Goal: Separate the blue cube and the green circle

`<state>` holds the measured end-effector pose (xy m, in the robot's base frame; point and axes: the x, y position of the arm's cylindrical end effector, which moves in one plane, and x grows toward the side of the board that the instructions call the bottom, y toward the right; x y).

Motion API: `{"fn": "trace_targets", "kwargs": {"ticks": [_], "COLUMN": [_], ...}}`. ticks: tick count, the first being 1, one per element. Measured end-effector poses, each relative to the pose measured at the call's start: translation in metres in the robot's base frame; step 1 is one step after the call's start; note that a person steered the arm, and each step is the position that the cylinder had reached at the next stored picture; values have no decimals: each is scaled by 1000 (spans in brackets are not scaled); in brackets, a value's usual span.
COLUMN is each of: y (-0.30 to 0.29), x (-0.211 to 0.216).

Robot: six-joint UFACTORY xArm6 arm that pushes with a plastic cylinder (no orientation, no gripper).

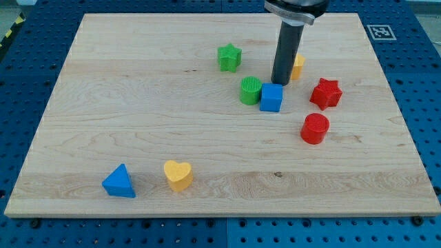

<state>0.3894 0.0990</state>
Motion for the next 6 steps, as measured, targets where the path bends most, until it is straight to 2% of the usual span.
{"fn": "trace_targets", "kwargs": {"ticks": [2, 4, 6], "y": [-23, -33, -3], "x": [8, 36, 44]}}
